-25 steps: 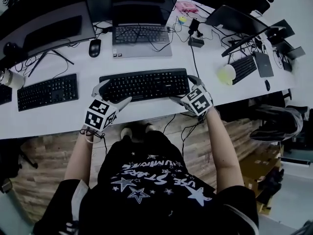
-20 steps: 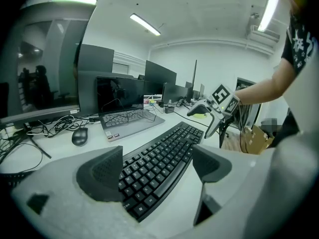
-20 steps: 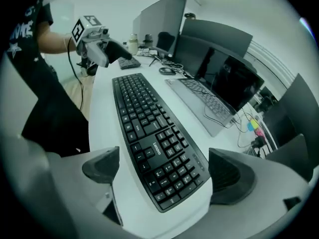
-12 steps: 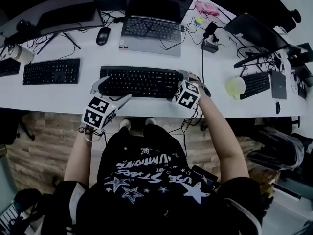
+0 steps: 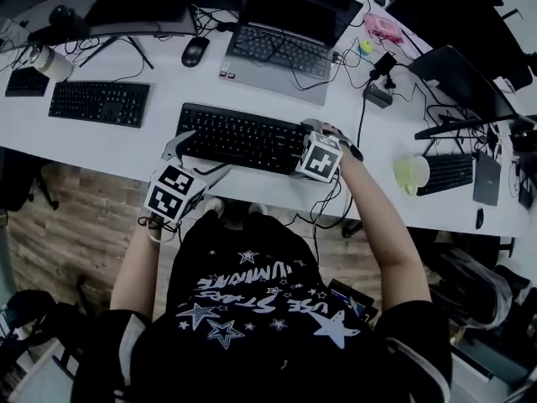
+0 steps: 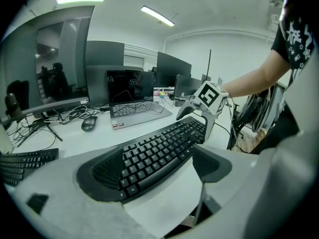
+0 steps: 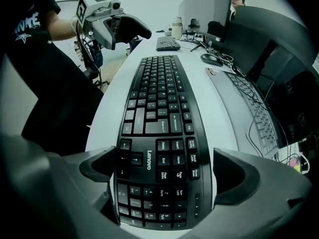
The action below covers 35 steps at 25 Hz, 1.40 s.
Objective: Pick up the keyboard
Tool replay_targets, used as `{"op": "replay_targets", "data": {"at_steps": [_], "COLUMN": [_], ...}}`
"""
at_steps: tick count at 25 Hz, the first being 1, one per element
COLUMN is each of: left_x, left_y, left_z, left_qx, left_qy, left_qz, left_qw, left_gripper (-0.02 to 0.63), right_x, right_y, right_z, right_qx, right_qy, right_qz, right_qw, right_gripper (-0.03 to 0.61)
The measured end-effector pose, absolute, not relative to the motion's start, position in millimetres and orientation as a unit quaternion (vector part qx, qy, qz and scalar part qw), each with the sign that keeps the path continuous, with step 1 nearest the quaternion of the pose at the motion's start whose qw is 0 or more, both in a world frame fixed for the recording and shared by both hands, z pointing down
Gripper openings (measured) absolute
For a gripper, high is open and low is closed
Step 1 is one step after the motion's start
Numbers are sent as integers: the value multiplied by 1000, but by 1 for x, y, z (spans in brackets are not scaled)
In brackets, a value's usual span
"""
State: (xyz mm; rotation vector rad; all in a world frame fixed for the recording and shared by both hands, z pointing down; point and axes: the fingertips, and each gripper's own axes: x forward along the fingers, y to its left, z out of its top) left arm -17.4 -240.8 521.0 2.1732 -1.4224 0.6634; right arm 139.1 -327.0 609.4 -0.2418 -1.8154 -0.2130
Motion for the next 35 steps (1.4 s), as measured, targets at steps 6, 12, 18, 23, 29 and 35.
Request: {"op": "replay_targets", "data": {"at_steps": [6,12,18,23,29,35], "left_x": [-22,-25,-24,-19,-16,-17], "left_y": [-243,-245,-246,-242,-239,-235], "left_z": [522,524,532,536,542,541], "left_qx": [781,777,778,780,783,786], "left_qy": [-528,-531,-526,-518,-509,-501], "left_qz": [237,235,232,236,240,251], "left_qw": [235,243,254,260,266,260], "left_gripper": [428,428,428,428,428,428], "right_x": [144,134,120,116,118,117], "right_y": [-332,-336,-336,-343,-344,-339], "right_z": [621,623,627,625,626,626], "right_qx": [-123,-149,-170,-182,-177,-174], "right_qy": [-759,-745,-717,-709,-727,-703], "right_qz": [-57,-54,-59,-75,-72,-68], "right_qw": [637,648,674,677,659,686], "right_gripper": [571,574,574,574,574,574]}}
